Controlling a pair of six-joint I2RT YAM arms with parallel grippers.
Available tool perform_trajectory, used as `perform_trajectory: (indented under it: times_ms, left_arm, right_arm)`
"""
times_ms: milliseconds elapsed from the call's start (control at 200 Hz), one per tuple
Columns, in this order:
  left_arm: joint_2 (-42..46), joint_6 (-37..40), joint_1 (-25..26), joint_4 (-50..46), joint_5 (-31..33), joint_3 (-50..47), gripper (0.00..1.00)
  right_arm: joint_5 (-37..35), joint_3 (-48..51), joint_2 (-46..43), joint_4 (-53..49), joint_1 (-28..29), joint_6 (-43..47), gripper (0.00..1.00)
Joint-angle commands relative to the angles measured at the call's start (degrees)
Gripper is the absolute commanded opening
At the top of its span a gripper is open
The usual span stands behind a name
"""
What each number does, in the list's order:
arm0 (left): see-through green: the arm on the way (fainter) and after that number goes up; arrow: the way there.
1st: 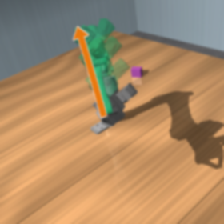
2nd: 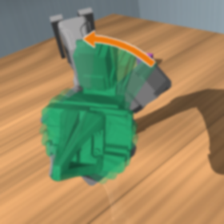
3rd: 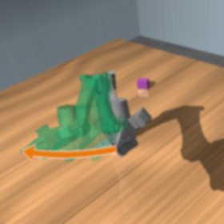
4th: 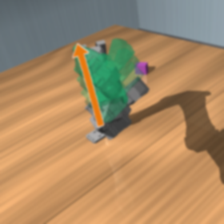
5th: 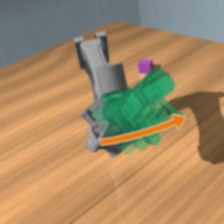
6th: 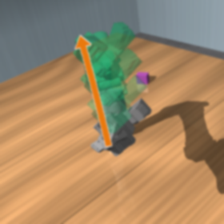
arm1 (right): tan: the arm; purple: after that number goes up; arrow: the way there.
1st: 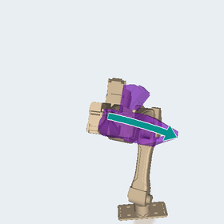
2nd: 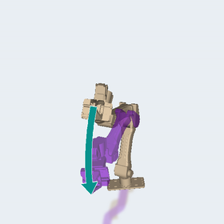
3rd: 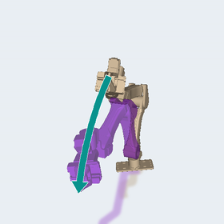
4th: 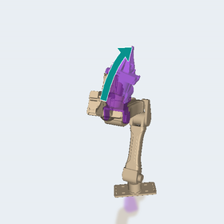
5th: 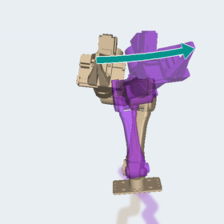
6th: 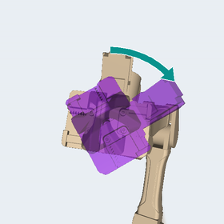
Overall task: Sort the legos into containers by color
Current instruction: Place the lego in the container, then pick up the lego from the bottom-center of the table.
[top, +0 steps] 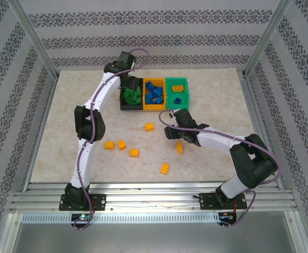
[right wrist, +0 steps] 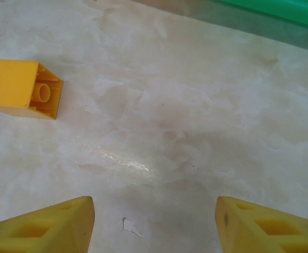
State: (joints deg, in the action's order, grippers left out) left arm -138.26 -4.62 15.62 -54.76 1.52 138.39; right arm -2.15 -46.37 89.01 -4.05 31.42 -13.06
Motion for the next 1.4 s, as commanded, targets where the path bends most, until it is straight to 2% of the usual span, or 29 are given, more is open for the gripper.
perform_trajectory:
  times_ms: [0, 230, 530, 754, 1099, 1394]
  left_arm:
    - [8.3, -2.06, -0.62, 4.43, -4.79, -10.9, 0.66]
    - [26.66, -6.77, -0.63, 28.51, -13.66, -43.86, 0.65]
    - [38.17, -10.05, -0.68, 45.91, -18.42, -68.3, 0.63]
    - [41.09, -10.09, -1.14, 51.61, -18.92, -77.52, 0.62]
    - [45.93, -11.46, -2.84, 63.9, -20.09, -90.05, 0.62]
    - [45.98, -12.39, -2.89, 68.71, -22.31, -93.2, 0.62]
  right_arm:
    - [-0.63, -0.22, -0.33, -0.45, 0.84, 0.75, 0.63]
    - [1.1, 0.03, 0.11, 0.9, 0.65, -0.43, 0.63]
    - [1.14, 0.76, -1.25, 1.21, -0.16, -1.75, 0.63]
    - [4.36, 1.36, -2.78, 0.64, -1.1, -6.03, 0.63]
    - [5.92, 4.84, -11.1, -8.66, -1.88, -11.1, 0.63]
    - [7.25, 5.53, -10.23, -14.18, 0.25, -15.38, 0.63]
